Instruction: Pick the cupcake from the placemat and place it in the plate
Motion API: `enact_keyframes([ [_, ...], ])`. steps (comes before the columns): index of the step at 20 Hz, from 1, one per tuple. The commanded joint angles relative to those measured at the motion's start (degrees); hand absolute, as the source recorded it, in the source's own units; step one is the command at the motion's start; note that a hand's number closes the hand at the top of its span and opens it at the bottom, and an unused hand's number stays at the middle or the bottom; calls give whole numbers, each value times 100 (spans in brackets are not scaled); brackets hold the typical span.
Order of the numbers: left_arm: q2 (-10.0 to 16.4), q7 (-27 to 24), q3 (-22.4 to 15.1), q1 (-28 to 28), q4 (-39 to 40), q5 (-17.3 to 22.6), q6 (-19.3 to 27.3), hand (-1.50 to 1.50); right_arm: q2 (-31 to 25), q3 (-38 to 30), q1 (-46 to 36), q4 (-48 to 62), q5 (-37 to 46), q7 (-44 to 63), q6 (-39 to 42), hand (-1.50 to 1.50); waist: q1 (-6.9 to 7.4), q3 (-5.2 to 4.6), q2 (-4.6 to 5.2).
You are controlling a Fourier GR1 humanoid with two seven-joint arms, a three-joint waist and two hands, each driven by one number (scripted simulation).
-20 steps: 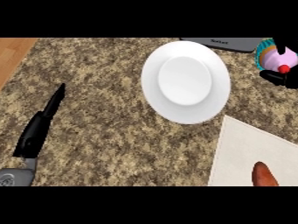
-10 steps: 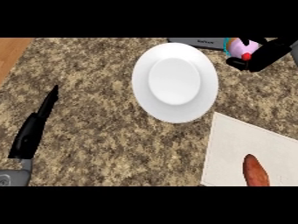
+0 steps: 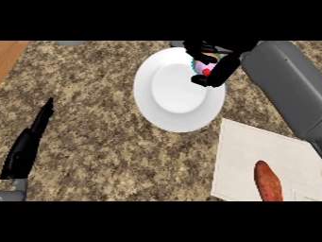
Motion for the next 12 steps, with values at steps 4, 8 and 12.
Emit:
enact_keyframes([
  [4,39,102,82,394,-396,42,-24,0,1075,558,-134,970,602,-577,-246,150,-128,3,-52],
  [8,92,45,150,221,-163,26,-73,0,1407,358,-85,1618,237,-256,386,150,-198,-1,-36],
  [12,225,111,317,224,-184,116,-217,0,1880,308,-480,2371,528,150,-108,-150,-209,0,-37],
])
